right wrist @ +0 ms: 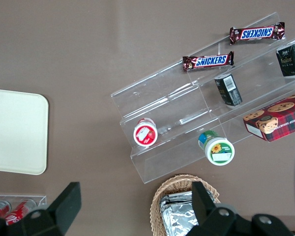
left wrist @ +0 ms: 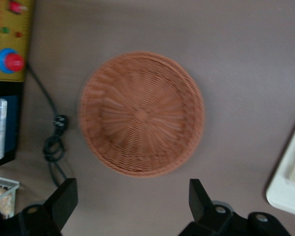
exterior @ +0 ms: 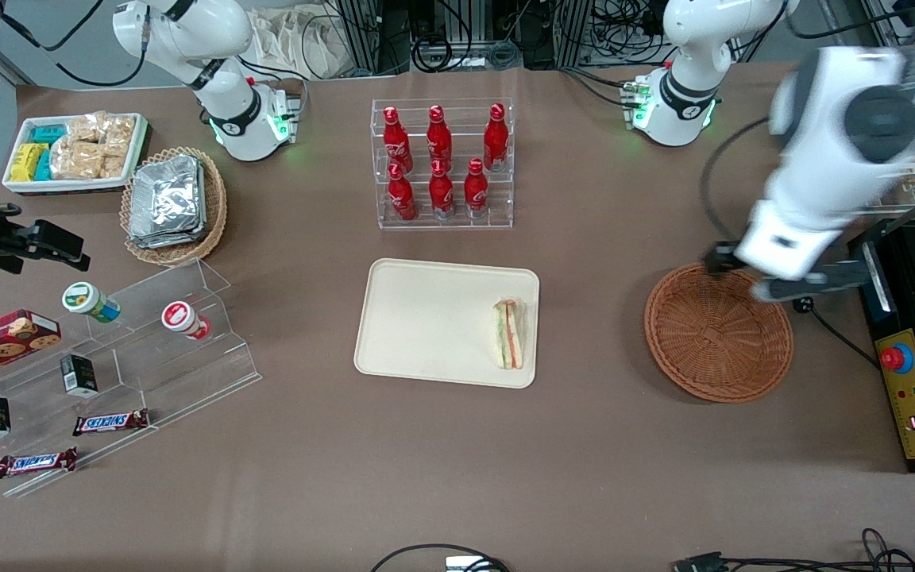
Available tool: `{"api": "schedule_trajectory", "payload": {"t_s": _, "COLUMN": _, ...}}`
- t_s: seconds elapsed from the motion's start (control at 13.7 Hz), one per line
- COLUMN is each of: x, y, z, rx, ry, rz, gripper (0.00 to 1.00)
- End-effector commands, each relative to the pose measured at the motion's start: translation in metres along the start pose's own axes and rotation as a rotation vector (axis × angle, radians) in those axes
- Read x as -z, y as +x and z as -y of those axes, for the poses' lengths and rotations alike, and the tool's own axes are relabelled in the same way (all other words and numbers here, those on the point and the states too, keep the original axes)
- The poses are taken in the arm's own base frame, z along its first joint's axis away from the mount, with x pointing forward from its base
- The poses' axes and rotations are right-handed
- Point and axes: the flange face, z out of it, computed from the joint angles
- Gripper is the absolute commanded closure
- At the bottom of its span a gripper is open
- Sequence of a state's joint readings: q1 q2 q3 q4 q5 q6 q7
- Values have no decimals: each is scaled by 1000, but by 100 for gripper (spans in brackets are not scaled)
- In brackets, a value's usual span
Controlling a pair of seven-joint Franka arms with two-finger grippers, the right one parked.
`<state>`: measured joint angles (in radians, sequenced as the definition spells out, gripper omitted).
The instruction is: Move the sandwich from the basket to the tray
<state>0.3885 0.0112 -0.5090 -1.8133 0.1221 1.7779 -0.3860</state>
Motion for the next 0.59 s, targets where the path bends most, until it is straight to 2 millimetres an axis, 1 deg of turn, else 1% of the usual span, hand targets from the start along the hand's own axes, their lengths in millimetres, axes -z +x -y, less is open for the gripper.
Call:
{"api": "schedule_trajectory", "payload": {"t_s": 0.0, "x": 20, "y": 31, "z": 43, "rx": 41, "ry": -35, "rz": 39, "gripper": 0}}
{"api": "schedule_trajectory", "payload": {"t_s": 0.07, "x": 23, "y": 37, "z": 52, "rx": 24, "ry": -40, "rz": 37, "gripper": 0}}
{"api": "schedule_trajectory", "payload": {"t_s": 0.15, "x": 20, "y": 43, "z": 66, "rx": 31, "ry": -60, "rz": 39, "gripper": 0}}
{"api": "schedule_trajectory", "payload": {"t_s": 0.29, "x": 18, "y": 46, "z": 83, "rx": 40, "ry": -101, "rz": 55, "gripper": 0}}
{"api": "schedule_trajectory", "payload": {"t_s": 0.37, "x": 18, "y": 46, "z": 82, "rx": 42, "ry": -111, "rz": 56, "gripper": 0}}
{"api": "schedule_trajectory", "payload": {"t_s": 0.44, "x": 18, "y": 46, "z": 76, "rx": 30, "ry": -113, "rz": 52, "gripper": 0}}
{"api": "schedule_trajectory", "payload": {"t_s": 0.51, "x": 14, "y": 46, "z": 71, "rx": 18, "ry": -115, "rz": 57, "gripper": 0}}
